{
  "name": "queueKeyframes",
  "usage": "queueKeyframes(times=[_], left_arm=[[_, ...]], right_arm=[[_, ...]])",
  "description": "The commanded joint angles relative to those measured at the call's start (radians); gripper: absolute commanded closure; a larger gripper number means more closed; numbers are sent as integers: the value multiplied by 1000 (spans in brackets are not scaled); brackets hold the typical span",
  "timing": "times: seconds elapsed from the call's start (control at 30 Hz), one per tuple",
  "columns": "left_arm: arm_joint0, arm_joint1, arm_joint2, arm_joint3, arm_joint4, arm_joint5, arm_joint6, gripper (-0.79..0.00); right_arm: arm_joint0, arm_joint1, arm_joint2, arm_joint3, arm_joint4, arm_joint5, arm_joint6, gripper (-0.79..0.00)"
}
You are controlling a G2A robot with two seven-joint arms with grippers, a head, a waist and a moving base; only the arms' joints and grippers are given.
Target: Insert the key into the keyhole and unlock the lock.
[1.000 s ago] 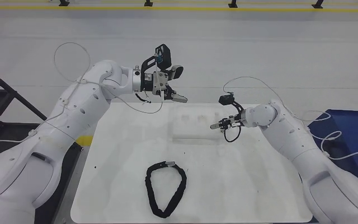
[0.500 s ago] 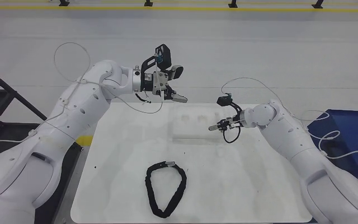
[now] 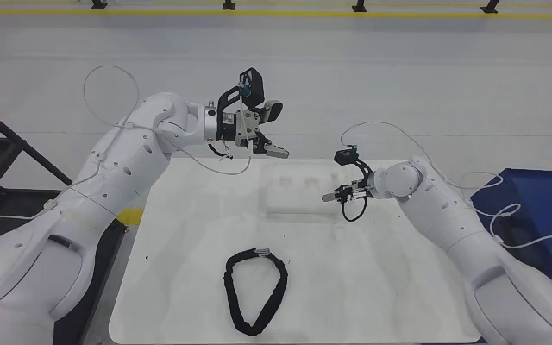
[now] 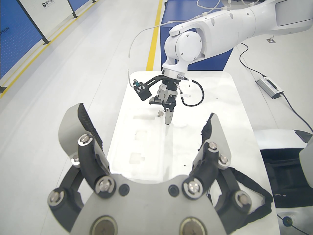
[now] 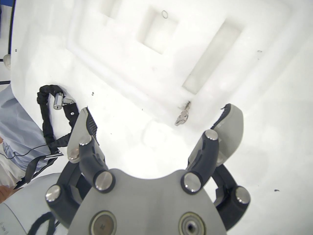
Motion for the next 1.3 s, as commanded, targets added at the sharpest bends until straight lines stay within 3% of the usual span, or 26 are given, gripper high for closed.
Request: queueKeyframes(times=[0.0,0.53,0.77,0.8,0.97,1.13,1.27], left_arm=[[0,0,0,0,0,0,0,-785],[0,0,0,0,0,0,0,-785],[0,0,0,0,0,0,0,-785],[0,0,0,0,0,0,0,-785],[0,0,0,0,0,0,0,-785],[0,0,0,0,0,0,0,-785],[0,0,0,0,0,0,0,-785]], right_arm=[[-4,3,3,-31,-21,53,8,-785],[-60,20,40,-224,-109,382,109,-785],[-72,11,46,-232,-120,438,115,-779],[-73,10,46,-229,-122,442,113,-674],[-77,2,51,-207,-130,456,94,-603],[-79,-7,57,-183,-135,474,76,-391],[-75,-15,55,-171,-151,494,79,-369]])
